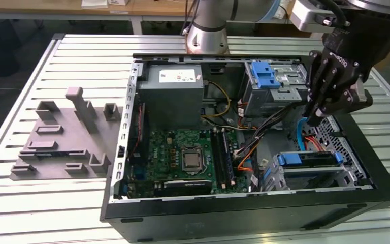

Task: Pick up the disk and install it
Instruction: 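Insert the second disk wire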

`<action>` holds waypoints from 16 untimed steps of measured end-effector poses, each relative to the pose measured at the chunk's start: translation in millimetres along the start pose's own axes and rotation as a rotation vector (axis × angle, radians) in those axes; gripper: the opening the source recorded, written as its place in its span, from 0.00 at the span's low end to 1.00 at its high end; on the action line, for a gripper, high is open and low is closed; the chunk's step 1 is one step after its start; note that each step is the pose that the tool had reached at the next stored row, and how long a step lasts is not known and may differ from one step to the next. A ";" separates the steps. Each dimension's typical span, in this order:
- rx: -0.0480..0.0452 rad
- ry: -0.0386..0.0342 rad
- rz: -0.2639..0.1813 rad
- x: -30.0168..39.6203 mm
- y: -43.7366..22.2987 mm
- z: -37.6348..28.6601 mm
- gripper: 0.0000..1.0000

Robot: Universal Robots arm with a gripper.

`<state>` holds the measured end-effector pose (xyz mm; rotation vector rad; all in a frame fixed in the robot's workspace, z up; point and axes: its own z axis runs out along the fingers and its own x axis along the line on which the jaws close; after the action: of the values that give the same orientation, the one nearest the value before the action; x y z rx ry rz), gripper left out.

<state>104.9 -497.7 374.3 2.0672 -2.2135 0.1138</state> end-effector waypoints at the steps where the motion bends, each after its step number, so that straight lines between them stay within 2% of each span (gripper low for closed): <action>1: 0.0004 0.0052 0.000 -0.1 0.0 1.0 0.25; 4: 0.0016 0.0237 0.001 -0.5 -0.1 3.7 0.23; 5: 0.0018 0.0279 0.001 -0.6 -0.1 4.5 0.17; 9: 0.0020 0.0298 0.001 -0.8 -0.1 5.9 0.16; 10: 0.0019 0.0282 0.001 -0.7 -0.1 6.1 0.16; 12: 0.0014 0.0206 0.001 -0.9 -0.1 6.9 0.16; 16: -0.0001 -0.0028 0.000 0.3 -0.3 9.3 0.16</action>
<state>104.9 -499.2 365.1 2.0687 -2.2151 0.1109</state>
